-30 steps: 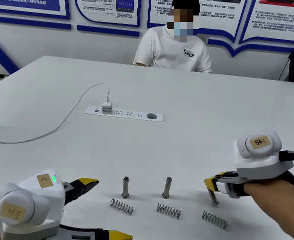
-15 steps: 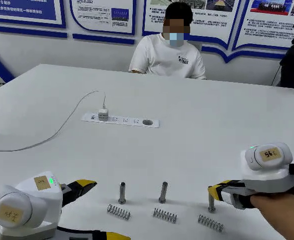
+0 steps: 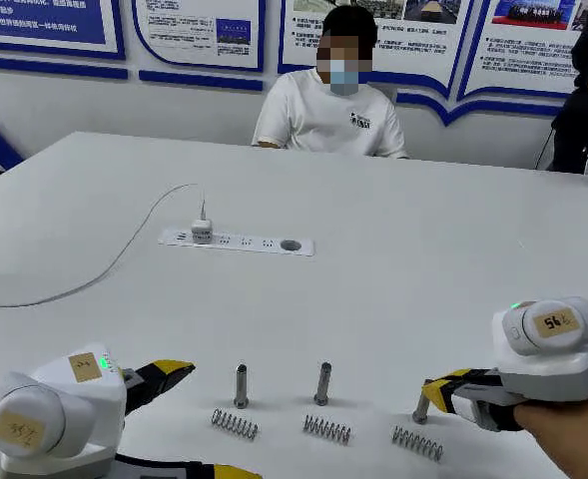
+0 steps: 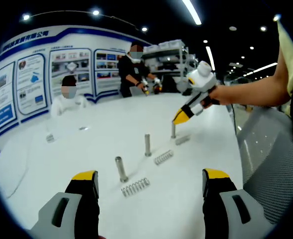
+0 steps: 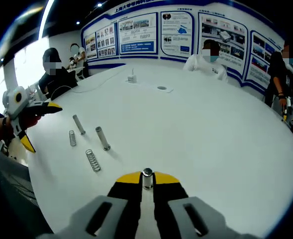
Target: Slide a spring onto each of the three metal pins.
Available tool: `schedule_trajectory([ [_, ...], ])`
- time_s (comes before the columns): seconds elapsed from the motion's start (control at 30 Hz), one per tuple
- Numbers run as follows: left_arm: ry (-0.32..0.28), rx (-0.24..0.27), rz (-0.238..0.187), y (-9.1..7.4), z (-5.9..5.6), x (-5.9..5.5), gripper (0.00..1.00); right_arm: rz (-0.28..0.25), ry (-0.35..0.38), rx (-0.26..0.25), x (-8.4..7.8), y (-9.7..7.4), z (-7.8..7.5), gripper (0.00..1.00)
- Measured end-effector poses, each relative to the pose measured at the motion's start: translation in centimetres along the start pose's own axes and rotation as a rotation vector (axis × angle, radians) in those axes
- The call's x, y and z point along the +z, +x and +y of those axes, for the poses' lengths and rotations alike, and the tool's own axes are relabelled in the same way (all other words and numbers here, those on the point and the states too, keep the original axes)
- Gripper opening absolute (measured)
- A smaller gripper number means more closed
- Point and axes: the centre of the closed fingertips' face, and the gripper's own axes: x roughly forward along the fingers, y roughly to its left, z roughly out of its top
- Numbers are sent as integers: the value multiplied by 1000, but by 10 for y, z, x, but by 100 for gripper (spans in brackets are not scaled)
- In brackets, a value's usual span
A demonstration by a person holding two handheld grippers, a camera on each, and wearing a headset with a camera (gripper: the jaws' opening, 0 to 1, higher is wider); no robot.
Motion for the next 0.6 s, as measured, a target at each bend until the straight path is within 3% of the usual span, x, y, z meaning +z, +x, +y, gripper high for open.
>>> schedule_trajectory([
  [0.6, -8, -2, -1, -1, -2, -3, 87, 37, -25, 27, -16, -8, 7, 12],
])
